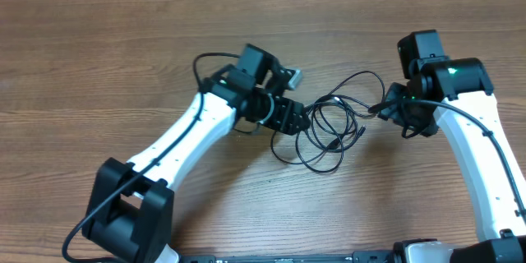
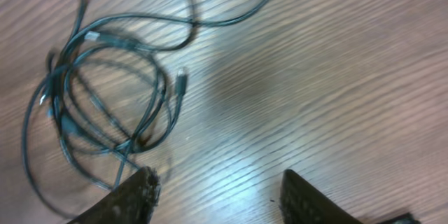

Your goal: Untangle cables

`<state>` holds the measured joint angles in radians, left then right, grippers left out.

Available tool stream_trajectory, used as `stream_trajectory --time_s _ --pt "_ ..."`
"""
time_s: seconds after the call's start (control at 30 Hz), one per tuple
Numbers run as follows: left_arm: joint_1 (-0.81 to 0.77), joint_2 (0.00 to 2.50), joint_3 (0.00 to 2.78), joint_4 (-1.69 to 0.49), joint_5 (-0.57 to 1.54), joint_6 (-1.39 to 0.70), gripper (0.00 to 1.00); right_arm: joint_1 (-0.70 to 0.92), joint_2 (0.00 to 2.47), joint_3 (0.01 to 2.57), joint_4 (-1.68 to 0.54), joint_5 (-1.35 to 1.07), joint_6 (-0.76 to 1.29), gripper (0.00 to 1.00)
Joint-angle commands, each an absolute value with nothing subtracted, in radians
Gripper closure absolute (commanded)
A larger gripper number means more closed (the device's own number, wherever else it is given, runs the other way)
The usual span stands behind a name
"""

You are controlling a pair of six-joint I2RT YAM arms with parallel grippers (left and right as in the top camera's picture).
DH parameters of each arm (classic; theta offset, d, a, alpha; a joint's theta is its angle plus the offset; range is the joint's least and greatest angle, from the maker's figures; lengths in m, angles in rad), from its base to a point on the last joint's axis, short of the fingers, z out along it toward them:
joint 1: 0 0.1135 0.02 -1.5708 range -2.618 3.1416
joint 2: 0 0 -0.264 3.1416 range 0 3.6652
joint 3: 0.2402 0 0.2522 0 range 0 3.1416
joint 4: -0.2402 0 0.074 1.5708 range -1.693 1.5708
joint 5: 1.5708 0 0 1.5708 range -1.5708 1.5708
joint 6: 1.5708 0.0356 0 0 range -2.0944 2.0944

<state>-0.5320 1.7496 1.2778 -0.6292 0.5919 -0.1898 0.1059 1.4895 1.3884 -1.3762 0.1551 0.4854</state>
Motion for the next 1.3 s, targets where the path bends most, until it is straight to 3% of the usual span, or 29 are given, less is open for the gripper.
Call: stream_trajectory --time_s 0.0,0.13,0.27,0.43,0.83,1.13,1.27 --pt "-0.586 1.761 1.276 -0.586 0.507 -0.219 0.33 0.045 1.482 1.408 -1.369 0.17 0.535 0.36" --pt "-0.633 1.773 1.276 -0.447 0.443 -0.273 0.3 -0.071 1.482 1.408 -1.363 0.036 0.524 0.28" --pt "-0.678 1.787 1.276 -0.308 0.4 -0.348 0.31 -0.204 1.482 1.408 -1.372 -0.097 0.445 0.28" --pt "-0.716 1.84 1.276 -0.254 0.386 -0.467 0.3 -0.3 1.482 1.408 -1.39 -0.111 0.417 0.23" --pt "-0.751 2.023 1.276 -0.004 0.54 -0.794 0.29 -0.343 1.482 1.408 -1.402 -0.152 0.413 0.22" --pt "-0.762 2.053 1.276 0.054 0.539 -0.794 0.38 -0.343 1.482 1.408 -1.422 -0.152 0.41 0.22" --pt "-0.764 2.053 1.276 0.057 0.541 -0.863 0.55 -0.343 1.482 1.408 -1.443 -0.152 0.41 0.23"
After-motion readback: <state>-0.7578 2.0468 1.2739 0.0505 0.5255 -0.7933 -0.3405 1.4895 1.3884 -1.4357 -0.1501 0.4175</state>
